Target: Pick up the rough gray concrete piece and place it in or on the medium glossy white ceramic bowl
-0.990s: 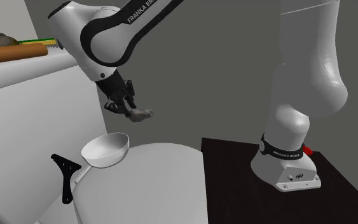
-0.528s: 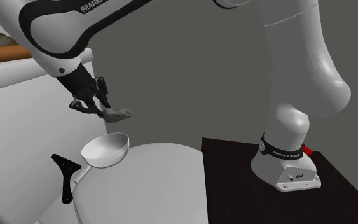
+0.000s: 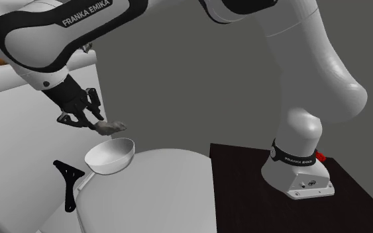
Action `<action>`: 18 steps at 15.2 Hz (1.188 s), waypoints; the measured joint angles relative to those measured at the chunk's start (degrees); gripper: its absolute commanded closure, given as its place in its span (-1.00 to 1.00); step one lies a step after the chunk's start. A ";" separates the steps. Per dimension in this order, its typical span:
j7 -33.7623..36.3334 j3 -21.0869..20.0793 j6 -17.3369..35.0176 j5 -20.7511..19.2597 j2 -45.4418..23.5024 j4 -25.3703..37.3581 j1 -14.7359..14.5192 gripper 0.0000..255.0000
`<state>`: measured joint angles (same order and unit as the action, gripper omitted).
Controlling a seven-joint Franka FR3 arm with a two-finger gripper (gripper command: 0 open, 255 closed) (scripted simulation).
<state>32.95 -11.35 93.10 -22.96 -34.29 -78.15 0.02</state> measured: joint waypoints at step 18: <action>4.94 -0.67 8.37 -1.87 -3.47 -4.03 0.74 1.00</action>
<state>37.89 -12.02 101.47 -24.83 -37.76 -82.18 0.76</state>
